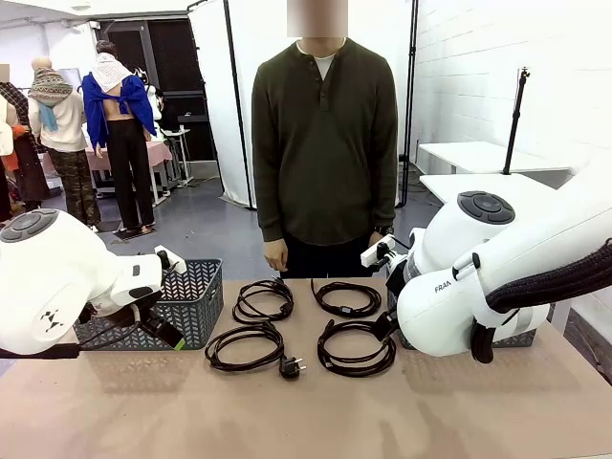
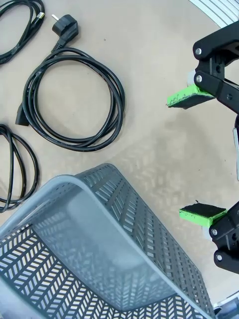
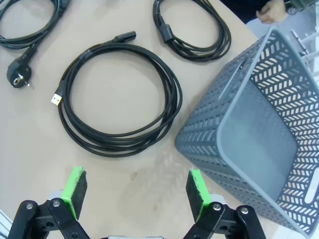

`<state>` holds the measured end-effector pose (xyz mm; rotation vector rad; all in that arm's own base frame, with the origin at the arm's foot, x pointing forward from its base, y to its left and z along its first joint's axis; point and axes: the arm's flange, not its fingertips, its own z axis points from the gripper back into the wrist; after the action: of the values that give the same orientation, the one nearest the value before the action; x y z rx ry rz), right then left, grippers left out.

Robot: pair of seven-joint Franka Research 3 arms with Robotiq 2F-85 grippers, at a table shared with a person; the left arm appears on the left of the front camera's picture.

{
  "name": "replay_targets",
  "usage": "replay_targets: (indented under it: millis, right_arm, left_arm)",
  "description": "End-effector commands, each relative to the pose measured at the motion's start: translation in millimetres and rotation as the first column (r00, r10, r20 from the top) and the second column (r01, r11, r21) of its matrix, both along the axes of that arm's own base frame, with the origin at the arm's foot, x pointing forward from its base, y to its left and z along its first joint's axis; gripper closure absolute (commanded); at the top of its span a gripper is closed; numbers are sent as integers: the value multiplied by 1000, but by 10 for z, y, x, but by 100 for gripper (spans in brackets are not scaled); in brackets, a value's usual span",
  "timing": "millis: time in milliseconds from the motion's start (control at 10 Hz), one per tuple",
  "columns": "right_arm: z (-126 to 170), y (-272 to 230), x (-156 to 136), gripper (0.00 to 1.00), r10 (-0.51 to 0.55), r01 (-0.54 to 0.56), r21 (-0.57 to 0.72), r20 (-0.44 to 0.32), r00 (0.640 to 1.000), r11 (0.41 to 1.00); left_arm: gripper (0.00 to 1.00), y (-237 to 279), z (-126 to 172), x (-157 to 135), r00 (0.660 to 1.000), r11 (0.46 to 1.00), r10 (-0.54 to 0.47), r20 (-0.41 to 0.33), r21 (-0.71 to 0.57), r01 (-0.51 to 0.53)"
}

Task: Organize the cables according to human instructions.
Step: Pick up a bundle of cables and place it in the basket indicated by the human.

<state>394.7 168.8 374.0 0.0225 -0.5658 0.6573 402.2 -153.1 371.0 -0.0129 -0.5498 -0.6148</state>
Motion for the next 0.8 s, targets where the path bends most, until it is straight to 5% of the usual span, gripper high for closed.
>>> replay_targets:
  millis: [0, 700]
  right_arm:
    - [0, -1, 0, 0, 0, 0, 0, 0, 1000, 1000]
    - [471, -301, -36, 0, 178, -177, 29, -15, 984, 984]
  left_arm:
    - [0, 19, 2, 7, 1000, 1000, 4, -1, -3, -4]
    - [0, 42, 371, -91, 984, 988, -152, 88, -5, 153]
